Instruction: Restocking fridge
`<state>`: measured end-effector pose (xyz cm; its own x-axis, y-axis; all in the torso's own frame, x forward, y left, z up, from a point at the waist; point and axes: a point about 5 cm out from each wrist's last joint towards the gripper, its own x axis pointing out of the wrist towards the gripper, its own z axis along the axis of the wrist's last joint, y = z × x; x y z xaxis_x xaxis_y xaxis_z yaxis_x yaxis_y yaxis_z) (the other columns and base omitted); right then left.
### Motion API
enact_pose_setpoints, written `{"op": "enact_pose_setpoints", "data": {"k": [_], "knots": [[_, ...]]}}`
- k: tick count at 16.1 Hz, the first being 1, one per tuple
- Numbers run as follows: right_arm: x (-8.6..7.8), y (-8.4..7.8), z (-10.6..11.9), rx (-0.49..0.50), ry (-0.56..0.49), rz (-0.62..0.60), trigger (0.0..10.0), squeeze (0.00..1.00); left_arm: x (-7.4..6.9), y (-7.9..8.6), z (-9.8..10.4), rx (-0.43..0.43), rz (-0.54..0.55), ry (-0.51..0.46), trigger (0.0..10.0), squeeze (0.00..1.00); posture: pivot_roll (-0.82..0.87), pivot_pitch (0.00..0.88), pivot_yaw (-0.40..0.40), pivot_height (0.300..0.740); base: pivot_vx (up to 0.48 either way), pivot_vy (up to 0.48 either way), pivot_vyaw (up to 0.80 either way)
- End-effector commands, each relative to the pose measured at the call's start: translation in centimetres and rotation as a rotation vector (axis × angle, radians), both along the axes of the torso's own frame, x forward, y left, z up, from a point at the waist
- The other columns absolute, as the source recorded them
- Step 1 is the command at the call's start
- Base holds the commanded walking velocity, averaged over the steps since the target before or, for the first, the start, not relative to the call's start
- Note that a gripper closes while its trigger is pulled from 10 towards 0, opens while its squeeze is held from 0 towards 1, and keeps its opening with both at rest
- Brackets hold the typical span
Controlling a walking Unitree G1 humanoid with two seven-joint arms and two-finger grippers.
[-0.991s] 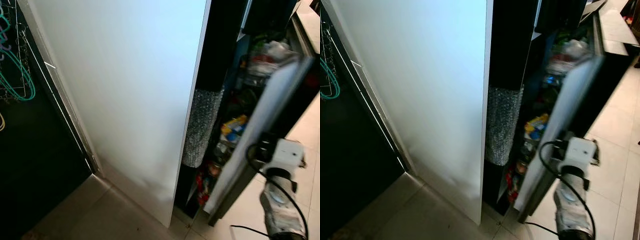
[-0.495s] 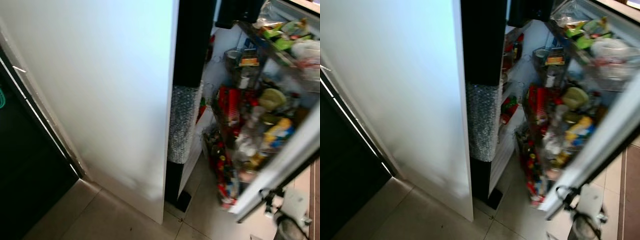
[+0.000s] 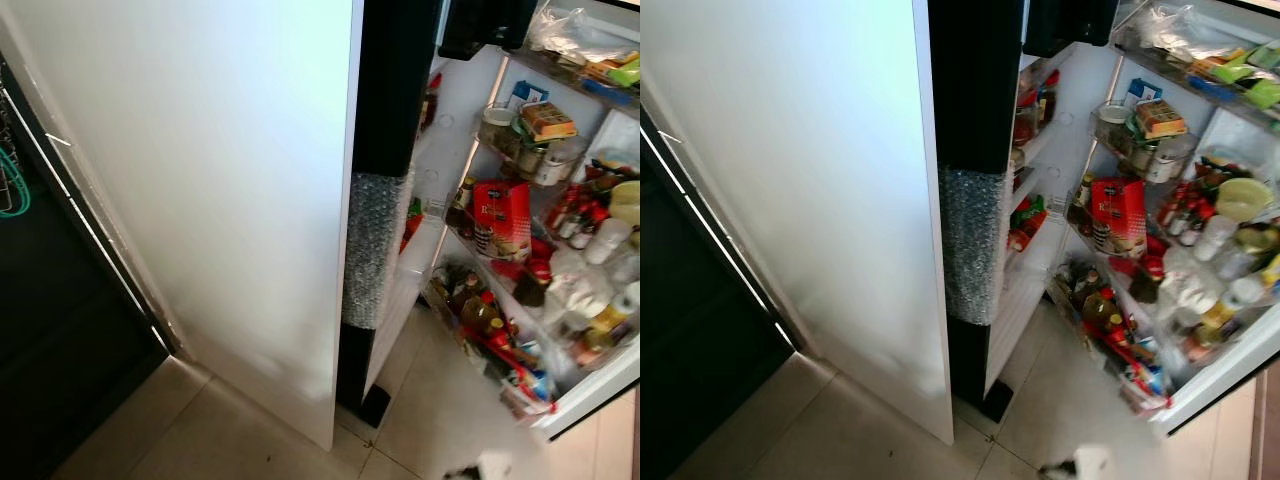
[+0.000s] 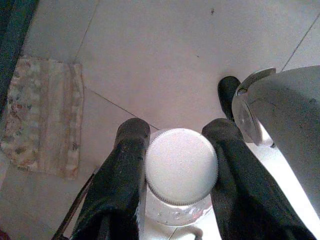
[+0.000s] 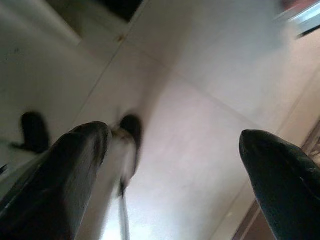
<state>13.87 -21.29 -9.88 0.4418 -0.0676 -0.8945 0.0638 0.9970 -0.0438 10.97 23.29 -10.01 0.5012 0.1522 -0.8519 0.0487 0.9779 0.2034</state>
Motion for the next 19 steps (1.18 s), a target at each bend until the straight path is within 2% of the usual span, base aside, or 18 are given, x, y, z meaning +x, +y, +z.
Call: {"op": "enact_pose_setpoints", "data": {"k": [1,4,8,11,17,19], "knots": [[-0.2,0.1,-0.1,0.005,0.002,-0.002,10.0,0.00,-0.6,-0.3,-0.3,-0.003,-0.012,0.034,10.0,0.00,-0.06,0.000,0.018,0.740,0.000,-0.375,0.00],[-0.9,0.0,-0.4,0.012,0.027,-0.044,10.0,0.00,-0.7,-0.2,-0.3,0.002,-0.021,0.047,10.0,0.00,-0.08,0.000,0.029,0.740,0.000,-0.371,0.72],[0.3,0.0,0.1,0.042,-0.018,-0.032,10.0,0.00,-0.5,-0.1,-0.2,-0.004,0.002,0.035,10.0,0.00,-0.07,0.000,0.021,0.740,0.000,-0.370,0.00],[0.0,0.1,0.0,0.032,-0.016,0.014,10.0,0.00,-0.3,-0.1,-0.2,-0.004,-0.007,0.036,10.0,0.00,-0.06,0.000,0.014,0.740,0.000,-0.368,0.00],[0.0,-0.1,0.0,0.034,-0.005,0.020,10.0,0.00,-0.3,0.0,-0.1,-0.006,0.003,0.029,10.0,0.00,-0.07,0.000,0.021,0.740,0.000,-0.364,0.80],[-0.2,-0.5,0.1,0.033,-0.008,-0.027,10.0,0.00,-0.2,0.0,-0.1,-0.008,0.001,0.030,10.0,0.00,-0.08,0.000,0.020,0.740,0.000,-0.364,0.36]]}}
